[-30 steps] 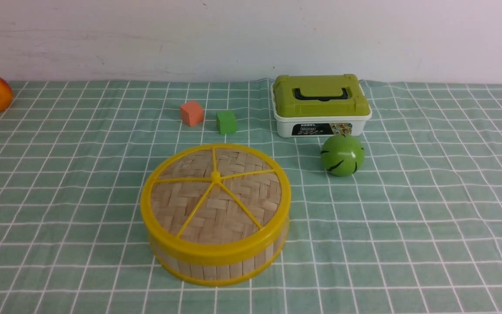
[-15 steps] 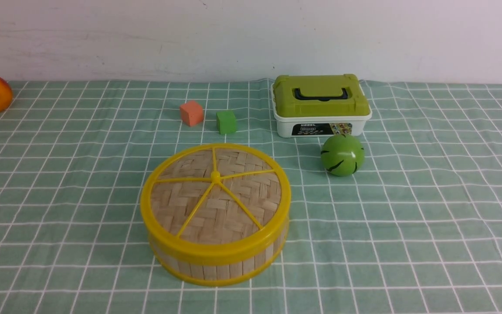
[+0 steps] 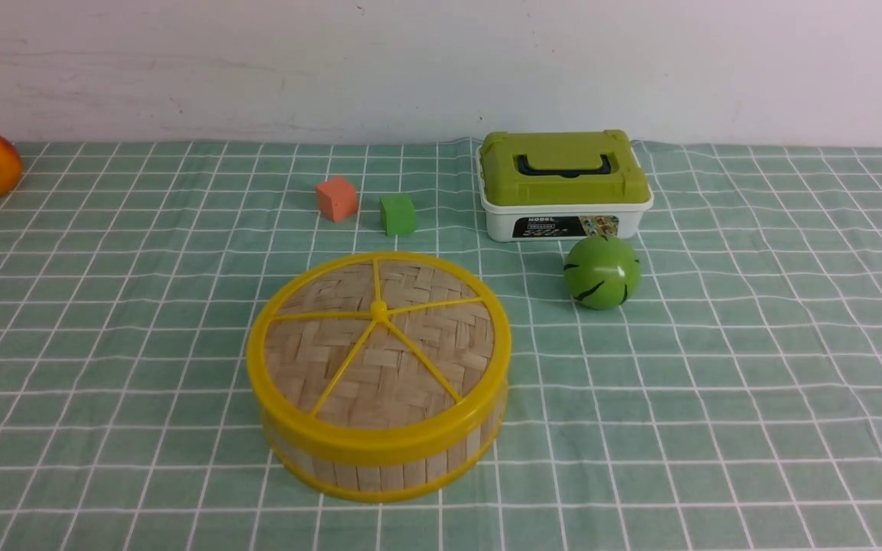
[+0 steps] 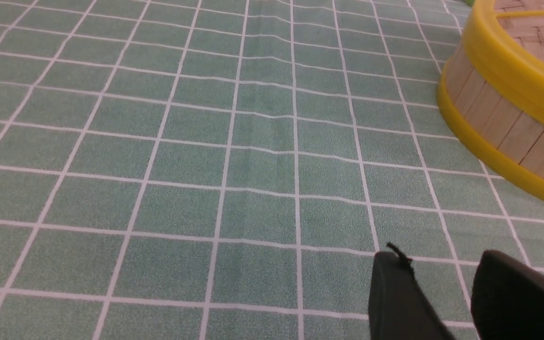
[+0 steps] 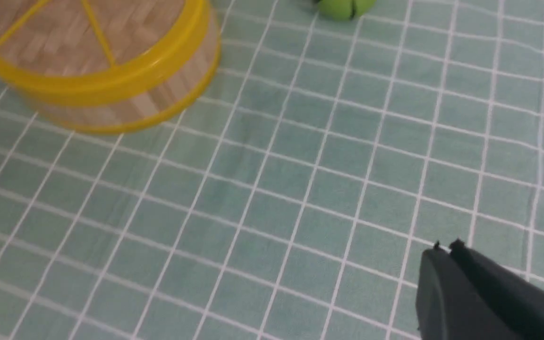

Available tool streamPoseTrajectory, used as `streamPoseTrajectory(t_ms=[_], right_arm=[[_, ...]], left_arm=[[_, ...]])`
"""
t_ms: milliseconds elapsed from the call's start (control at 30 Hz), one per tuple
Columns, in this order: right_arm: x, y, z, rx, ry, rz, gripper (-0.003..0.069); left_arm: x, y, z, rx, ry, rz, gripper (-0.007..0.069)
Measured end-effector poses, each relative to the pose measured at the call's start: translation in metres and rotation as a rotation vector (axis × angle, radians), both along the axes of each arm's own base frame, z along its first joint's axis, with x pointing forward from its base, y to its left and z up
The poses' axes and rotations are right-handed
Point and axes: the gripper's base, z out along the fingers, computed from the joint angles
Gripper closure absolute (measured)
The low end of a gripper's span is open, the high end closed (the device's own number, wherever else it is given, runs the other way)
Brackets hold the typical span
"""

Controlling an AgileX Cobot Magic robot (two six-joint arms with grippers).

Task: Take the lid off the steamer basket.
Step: Use the right arm to lift the lid of the steamer

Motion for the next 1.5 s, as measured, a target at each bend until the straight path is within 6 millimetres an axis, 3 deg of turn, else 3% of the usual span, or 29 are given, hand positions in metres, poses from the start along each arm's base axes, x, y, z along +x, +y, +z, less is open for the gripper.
streamPoseTrajectory(t_ms=[167, 233, 367, 467, 667, 833, 933, 1067, 1267, 1500], right_arm=[[0.044, 0.030, 0.018, -0.041, 0.076, 0.243, 0.0672], [0.068, 0.052, 0.018, -0.084, 0.111, 0.339, 0.0666], [0.098, 0.083, 0.019, -0.138, 0.135, 0.407, 0.0664], [0.129, 0.121, 0.016, -0.186, 0.149, 0.449, 0.0659], [0.171, 0.182, -0.006, -0.230, 0.171, 0.518, 0.0635], [0.203, 0.228, -0.037, -0.236, 0.199, 0.550, 0.0584], [0.212, 0.237, -0.042, -0.225, 0.202, 0.538, 0.0558], [0.236, 0.256, -0.064, -0.196, 0.211, 0.483, 0.0403], [0.245, 0.274, -0.080, -0.156, 0.149, 0.463, 0.0239], [0.246, 0.288, -0.094, -0.149, 0.126, 0.473, 0.0238]], left_arm=[[0.000, 0.000, 0.000, 0.000, 0.000, 0.000, 0.0386], [0.000, 0.000, 0.000, 0.000, 0.000, 0.000, 0.0386], [0.000, 0.000, 0.000, 0.000, 0.000, 0.000, 0.0386], [0.000, 0.000, 0.000, 0.000, 0.000, 0.000, 0.0386], [0.000, 0.000, 0.000, 0.000, 0.000, 0.000, 0.0386], [0.000, 0.000, 0.000, 0.000, 0.000, 0.000, 0.0386], [0.000, 0.000, 0.000, 0.000, 0.000, 0.000, 0.0386], [0.000, 0.000, 0.000, 0.000, 0.000, 0.000, 0.0386], [0.000, 0.000, 0.000, 0.000, 0.000, 0.000, 0.0386], [0.000, 0.000, 0.000, 0.000, 0.000, 0.000, 0.0386]])
